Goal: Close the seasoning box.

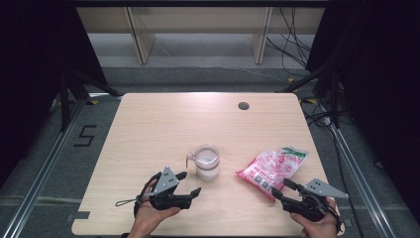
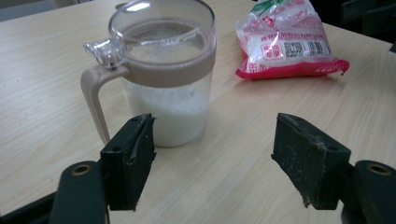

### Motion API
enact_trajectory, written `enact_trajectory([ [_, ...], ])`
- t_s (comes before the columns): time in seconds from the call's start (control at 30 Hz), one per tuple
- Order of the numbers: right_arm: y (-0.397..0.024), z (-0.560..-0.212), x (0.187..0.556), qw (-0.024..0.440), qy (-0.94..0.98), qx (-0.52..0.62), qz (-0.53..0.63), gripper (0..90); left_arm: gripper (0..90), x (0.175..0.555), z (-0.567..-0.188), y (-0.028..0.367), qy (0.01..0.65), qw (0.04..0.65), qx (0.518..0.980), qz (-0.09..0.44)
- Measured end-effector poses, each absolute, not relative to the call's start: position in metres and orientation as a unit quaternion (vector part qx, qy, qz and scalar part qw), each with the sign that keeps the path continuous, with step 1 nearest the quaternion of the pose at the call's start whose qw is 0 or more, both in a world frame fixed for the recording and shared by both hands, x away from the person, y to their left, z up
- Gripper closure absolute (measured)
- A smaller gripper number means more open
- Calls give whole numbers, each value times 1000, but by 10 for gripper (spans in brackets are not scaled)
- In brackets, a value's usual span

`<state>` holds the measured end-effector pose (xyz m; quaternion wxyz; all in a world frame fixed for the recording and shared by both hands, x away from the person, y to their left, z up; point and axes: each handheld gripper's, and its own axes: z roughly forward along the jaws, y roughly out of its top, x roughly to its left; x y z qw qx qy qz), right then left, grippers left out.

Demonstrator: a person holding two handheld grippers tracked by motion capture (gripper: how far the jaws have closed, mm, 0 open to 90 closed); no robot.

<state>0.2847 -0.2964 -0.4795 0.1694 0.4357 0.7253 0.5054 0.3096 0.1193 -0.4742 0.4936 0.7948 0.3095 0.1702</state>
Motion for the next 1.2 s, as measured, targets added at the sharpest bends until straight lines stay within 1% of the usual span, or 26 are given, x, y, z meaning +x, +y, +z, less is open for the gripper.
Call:
enact_trajectory([
  [0.03, -296, -479, 284, 167, 730, 437, 499, 395, 283, 308, -477, 118, 323, 498, 789, 160],
  [0.07, -293, -479, 281, 160, 725, 447, 500, 393, 275, 307, -478, 119, 320, 493, 793, 163],
  [0.1, -293, -480, 284, 171, 736, 428, 496, 391, 271, 308, -478, 119, 314, 493, 794, 166],
  [0.13, -290, -480, 281, 157, 733, 437, 497, 384, 271, 306, -479, 118, 319, 494, 792, 161],
  [0.17, -291, -482, 284, 179, 747, 410, 493, 378, 270, 305, -480, 118, 322, 495, 791, 159],
  [0.2, -288, -482, 283, 164, 751, 415, 486, 374, 270, 305, -481, 119, 314, 495, 793, 167],
  [0.27, -284, -484, 282, 156, 765, 409, 472, 370, 268, 303, -483, 119, 319, 495, 791, 166],
  [0.43, -281, -485, 280, 161, 783, 389, 458, 366, 261, 300, -490, 118, 319, 501, 788, 160],
  [0.47, -280, -486, 278, 147, 782, 397, 457, 365, 259, 300, -490, 118, 318, 493, 793, 163],
  [0.5, -281, -487, 280, 151, 788, 387, 455, 362, 256, 299, -492, 118, 320, 496, 791, 157],
  [0.53, -279, -487, 277, 142, 786, 399, 450, 361, 254, 298, -494, 117, 322, 498, 790, 154],
  [0.6, -279, -488, 277, 155, 790, 390, 446, 360, 253, 297, -496, 116, 319, 493, 795, 152],
  [0.67, -279, -487, 273, 140, 795, 397, 437, 359, 256, 295, -498, 115, 316, 491, 798, 148],
  [0.73, -278, -488, 273, 147, 795, 390, 442, 356, 260, 292, -499, 113, 316, 497, 795, 145],
  [0.77, -279, -489, 274, 146, 799, 380, 443, 354, 259, 292, -499, 114, 310, 489, 802, 148],
  [0.83, -278, -489, 273, 144, 803, 378, 438, 351, 256, 290, -501, 111, 312, 494, 800, 140],
  [0.87, -277, -489, 272, 151, 802, 378, 436, 349, 256, 289, -502, 111, 311, 492, 801, 139],
  [0.93, -277, -490, 271, 141, 810, 369, 433, 346, 255, 288, -503, 110, 311, 490, 802, 140],
  [0.97, -277, -490, 270, 152, 811, 370, 428, 345, 255, 288, -504, 110, 311, 491, 802, 135],
  [1.03, -277, -490, 269, 148, 816, 364, 424, 343, 252, 286, -505, 109, 312, 493, 801, 135],
  [1.07, -275, -490, 265, 143, 810, 381, 421, 341, 252, 285, -505, 110, 310, 488, 805, 134],
  [1.13, -276, -490, 266, 145, 814, 370, 423, 338, 251, 283, -507, 108, 311, 494, 802, 127],
  [1.17, -275, -490, 263, 138, 812, 378, 422, 337, 251, 281, -508, 107, 311, 494, 803, 124],
  [1.2, -277, -491, 266, 146, 818, 360, 424, 335, 250, 281, -509, 106, 309, 487, 807, 126],
])
